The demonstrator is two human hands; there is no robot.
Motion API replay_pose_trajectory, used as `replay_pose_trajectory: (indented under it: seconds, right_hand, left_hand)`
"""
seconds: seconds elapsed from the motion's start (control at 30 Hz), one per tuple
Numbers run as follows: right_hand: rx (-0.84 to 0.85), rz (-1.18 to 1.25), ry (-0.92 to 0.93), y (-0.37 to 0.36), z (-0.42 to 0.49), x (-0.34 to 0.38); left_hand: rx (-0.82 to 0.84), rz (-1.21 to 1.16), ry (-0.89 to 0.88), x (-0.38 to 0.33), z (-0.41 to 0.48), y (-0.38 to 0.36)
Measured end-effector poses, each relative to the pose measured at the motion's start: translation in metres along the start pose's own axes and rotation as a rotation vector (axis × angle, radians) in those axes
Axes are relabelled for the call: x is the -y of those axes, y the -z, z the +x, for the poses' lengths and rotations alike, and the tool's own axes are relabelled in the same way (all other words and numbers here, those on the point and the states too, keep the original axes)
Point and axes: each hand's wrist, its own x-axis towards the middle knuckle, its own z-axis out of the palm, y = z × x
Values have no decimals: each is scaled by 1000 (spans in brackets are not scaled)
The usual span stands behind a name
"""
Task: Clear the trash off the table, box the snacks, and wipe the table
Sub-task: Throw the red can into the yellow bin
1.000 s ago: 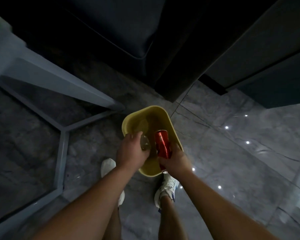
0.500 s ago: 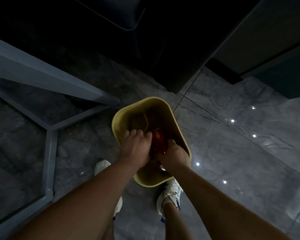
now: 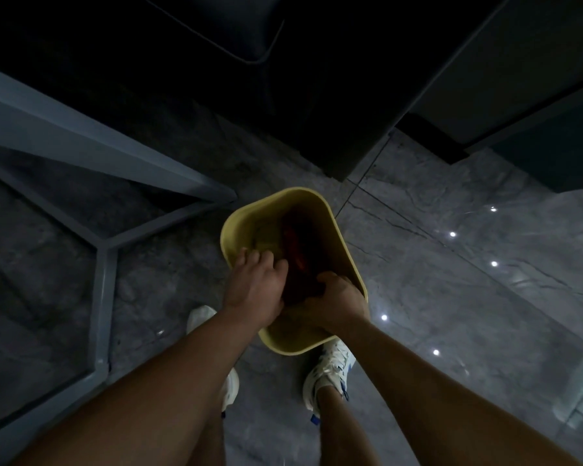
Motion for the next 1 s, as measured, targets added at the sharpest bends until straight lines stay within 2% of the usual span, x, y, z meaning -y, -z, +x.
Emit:
replay_pose_trajectory:
  seconds: [0.4, 0.7, 1.0]
  right_hand:
    - [-4, -127, 73, 50, -51, 37]
    - [-25, -223, 217, 122, -161, 90]
    - [-27, -306, 392, 183, -280, 163]
  left_hand:
    - [-14, -44, 61, -3, -48, 66]
    - [-58, -61, 108, -7, -150, 161]
    - [-202, -202, 315, -11, -267, 238]
